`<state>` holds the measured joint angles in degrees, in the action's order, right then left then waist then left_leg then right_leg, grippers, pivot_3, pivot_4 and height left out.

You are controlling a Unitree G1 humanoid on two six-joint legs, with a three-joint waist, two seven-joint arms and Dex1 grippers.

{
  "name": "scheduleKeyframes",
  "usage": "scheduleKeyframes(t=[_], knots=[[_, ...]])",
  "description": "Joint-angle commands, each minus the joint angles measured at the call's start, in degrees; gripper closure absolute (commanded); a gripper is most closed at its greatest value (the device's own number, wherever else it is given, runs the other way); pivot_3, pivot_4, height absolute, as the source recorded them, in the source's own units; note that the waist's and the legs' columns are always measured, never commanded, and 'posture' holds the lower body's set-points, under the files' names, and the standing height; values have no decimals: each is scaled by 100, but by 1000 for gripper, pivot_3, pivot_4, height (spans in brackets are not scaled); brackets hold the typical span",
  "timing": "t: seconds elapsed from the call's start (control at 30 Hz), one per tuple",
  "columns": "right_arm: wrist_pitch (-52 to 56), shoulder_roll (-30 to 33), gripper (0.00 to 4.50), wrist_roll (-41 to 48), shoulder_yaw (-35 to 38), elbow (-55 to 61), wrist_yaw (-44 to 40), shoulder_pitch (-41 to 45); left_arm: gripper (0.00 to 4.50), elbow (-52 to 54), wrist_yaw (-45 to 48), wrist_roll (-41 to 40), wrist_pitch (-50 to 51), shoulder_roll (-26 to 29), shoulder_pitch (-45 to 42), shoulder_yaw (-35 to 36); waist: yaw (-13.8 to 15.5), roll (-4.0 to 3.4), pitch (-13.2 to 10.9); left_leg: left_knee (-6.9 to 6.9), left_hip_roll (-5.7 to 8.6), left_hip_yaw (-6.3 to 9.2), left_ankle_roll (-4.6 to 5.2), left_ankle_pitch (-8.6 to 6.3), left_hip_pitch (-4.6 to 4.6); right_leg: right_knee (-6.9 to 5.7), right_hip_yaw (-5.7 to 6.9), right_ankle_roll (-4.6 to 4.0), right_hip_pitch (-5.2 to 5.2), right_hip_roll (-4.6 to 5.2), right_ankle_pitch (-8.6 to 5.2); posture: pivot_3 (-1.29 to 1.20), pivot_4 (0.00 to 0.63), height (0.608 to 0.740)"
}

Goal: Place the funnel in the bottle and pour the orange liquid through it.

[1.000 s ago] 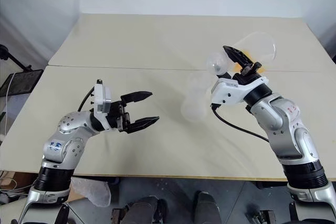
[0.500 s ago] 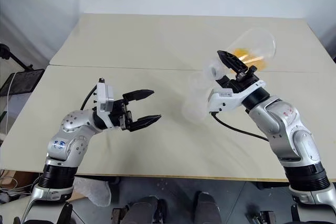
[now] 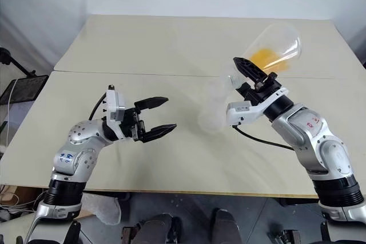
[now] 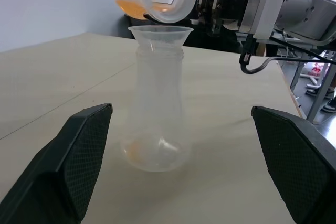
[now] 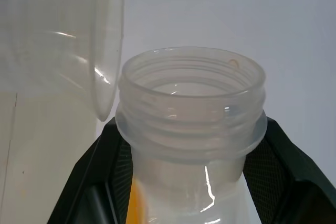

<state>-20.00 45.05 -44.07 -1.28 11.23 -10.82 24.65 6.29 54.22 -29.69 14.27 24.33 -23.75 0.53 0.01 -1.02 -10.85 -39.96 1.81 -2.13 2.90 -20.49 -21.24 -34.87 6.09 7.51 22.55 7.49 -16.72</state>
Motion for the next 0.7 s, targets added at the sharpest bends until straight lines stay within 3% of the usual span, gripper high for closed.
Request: scheduleKeyframes(t=[0.03,0.7], knots=[[24,126,2065,-236,191,129,252,199,0,161,-22,-7,-93,-27,-50,23,-1,0,0,0,0,0,0,0,0,0,0,0,0,0,0,0,150,740],[-48,201,2065,-666,126,133,426,238,0,209,-66,-39,-40,-56,-80,26,0,0,0,0,0,0,-1,0,0,0,0,0,0,-1,0,0,150,740]])
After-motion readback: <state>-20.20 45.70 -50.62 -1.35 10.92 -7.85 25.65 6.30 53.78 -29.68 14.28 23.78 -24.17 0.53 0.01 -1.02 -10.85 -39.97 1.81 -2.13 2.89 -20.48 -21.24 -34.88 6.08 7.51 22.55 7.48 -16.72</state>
